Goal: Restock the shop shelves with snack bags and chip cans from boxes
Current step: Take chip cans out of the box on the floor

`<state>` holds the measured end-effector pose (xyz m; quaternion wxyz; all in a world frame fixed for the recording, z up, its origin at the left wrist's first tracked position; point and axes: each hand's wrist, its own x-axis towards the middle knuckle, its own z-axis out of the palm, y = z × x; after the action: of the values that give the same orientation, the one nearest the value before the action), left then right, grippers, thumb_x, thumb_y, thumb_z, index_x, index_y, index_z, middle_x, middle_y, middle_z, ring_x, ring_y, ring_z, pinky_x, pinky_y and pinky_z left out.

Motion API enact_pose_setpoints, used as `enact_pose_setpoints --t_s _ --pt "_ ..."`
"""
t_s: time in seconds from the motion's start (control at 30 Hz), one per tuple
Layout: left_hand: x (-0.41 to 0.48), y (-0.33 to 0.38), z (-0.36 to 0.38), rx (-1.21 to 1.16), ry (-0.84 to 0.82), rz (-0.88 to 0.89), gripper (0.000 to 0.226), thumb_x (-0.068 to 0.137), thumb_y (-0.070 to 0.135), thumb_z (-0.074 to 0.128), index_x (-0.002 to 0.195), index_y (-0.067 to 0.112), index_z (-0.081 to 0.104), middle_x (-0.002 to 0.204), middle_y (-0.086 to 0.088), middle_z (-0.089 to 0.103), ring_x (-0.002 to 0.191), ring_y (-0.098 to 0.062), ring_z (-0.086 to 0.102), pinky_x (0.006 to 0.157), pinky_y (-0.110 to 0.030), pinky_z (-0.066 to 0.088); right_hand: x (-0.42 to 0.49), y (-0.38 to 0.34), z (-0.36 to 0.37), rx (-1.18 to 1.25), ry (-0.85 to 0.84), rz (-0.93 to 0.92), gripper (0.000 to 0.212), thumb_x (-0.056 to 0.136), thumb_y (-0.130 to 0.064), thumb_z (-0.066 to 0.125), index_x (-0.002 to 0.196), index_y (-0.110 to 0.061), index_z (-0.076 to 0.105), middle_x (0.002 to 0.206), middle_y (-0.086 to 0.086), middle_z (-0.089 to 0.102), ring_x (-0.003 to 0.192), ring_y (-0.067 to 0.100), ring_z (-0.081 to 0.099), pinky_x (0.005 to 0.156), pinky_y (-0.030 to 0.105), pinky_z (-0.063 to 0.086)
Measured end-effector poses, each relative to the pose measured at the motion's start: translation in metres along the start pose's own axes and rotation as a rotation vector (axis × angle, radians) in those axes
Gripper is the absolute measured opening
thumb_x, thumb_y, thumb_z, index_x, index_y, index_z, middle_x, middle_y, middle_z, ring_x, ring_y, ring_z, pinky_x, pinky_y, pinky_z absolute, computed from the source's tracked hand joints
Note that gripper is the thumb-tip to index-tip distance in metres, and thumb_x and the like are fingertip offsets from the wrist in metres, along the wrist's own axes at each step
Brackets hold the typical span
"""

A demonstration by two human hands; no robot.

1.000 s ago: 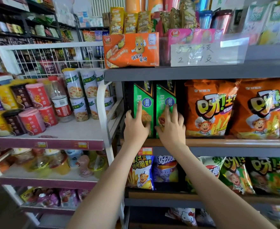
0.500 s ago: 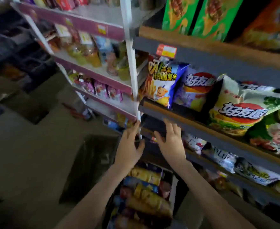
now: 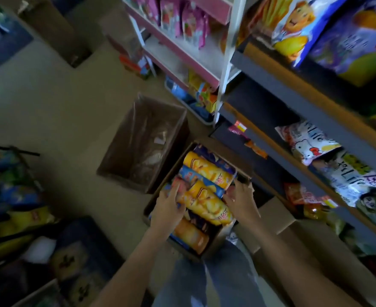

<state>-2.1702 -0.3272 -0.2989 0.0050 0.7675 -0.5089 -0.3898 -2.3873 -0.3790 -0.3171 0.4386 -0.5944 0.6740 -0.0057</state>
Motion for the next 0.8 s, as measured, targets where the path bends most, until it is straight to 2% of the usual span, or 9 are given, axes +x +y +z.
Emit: enact_pose_setpoints --t_s 0.07,0.17,0.27,0.37,0.4,0.47,0.53,0.63,0.8 --pt "0.002 -0.02 0.023 0.0 0.001 -0.045 0.071 0.097 0.032 0.056 0.155 0.028 0.014 0.142 -0.012 0.037 0.112 -0.029 0.052 0.088 -0.033 0.046 0.009 0.024 0.027 0.022 -0.048 0.014 0.061 0.089 -0.025 0.065 0.142 -0.01 0.039 0.141 0.01 0.046 0.133 0.03 0.04 0.105 0.041 0.039" --pt "0.004 -0.046 0.056 -0.003 -0.012 -0.06 0.073 0.096 0.025 0.058 0.154 0.029 0.013 0.148 -0.015 0.032 0.125 -0.031 0.042 0.097 -0.034 0.04 0.021 0.048 0.06 -0.026 -0.09 0.033 0.071 0.089 -0.021 0.066 0.148 -0.004 0.03 0.152 0.015 0.032 0.141 0.033 0.029 0.112 0.045 0.03" --pt "0.006 -0.061 0.086 -0.057 0.004 -0.114 0.076 0.095 0.017 0.058 0.155 0.029 0.011 0.147 -0.016 0.03 0.126 -0.034 0.04 0.093 -0.033 0.039 0.035 0.066 0.09 -0.105 -0.17 0.048 0.082 0.085 -0.027 0.071 0.15 -0.006 0.024 0.15 0.017 0.035 0.136 0.036 0.034 0.107 0.047 0.035" --pt "0.012 -0.069 0.115 -0.106 0.069 -0.075 0.084 0.09 0.001 0.057 0.155 0.023 0.009 0.135 -0.021 0.037 0.113 -0.037 0.046 0.083 -0.037 0.043 0.048 0.081 0.114 -0.193 -0.223 0.065 0.089 0.08 -0.038 0.075 0.148 -0.01 0.025 0.144 0.015 0.04 0.131 0.035 0.039 0.102 0.046 0.038" --pt "0.014 -0.072 0.124 -0.114 0.083 -0.064 0.085 0.089 0.001 0.057 0.154 0.024 0.007 0.13 -0.021 0.04 0.108 -0.038 0.048 0.083 -0.04 0.047 0.051 0.085 0.119 -0.21 -0.232 0.083 0.091 0.078 -0.04 0.076 0.148 -0.011 0.025 0.143 0.015 0.04 0.131 0.035 0.039 0.102 0.046 0.038" --pt "0.019 -0.073 0.139 -0.083 0.092 -0.096 0.083 0.089 0.014 0.055 0.151 0.029 0.001 0.128 -0.02 0.042 0.111 -0.039 0.048 0.09 -0.05 0.046 0.058 0.094 0.129 -0.231 -0.229 0.092 0.097 0.076 -0.041 0.078 0.149 -0.012 0.02 0.144 0.015 0.037 0.131 0.035 0.038 0.102 0.047 0.038" --pt "0.023 -0.069 0.149 -0.006 0.103 -0.157 0.08 0.089 0.028 0.057 0.155 0.03 0.011 0.132 -0.016 0.043 0.118 -0.037 0.045 0.095 -0.053 0.042 0.062 0.1 0.136 -0.246 -0.22 0.069 0.098 0.076 -0.04 0.077 0.149 -0.013 0.017 0.141 0.017 0.038 0.128 0.038 0.041 0.098 0.047 0.04" --pt "0.026 -0.061 0.157 0.021 0.171 -0.084 0.083 0.081 0.03 0.075 0.152 0.025 0.031 0.125 -0.019 0.053 0.108 -0.038 0.054 0.082 -0.051 0.05 0.062 0.1 0.136 -0.239 -0.176 0.026 0.09 0.076 -0.035 0.076 0.144 -0.011 0.022 0.133 0.02 0.043 0.122 0.04 0.044 0.092 0.049 0.042" --pt "0.034 -0.048 0.146 0.123 0.24 0.17 0.092 0.069 0.024 0.084 0.146 0.026 0.035 0.145 -0.017 0.043 0.13 -0.033 0.039 0.097 -0.059 0.043 0.056 0.097 0.114 -0.285 -0.166 -0.078 0.091 0.075 -0.032 0.076 0.145 -0.012 0.023 0.138 0.016 0.041 0.123 0.038 0.044 0.094 0.052 0.044"
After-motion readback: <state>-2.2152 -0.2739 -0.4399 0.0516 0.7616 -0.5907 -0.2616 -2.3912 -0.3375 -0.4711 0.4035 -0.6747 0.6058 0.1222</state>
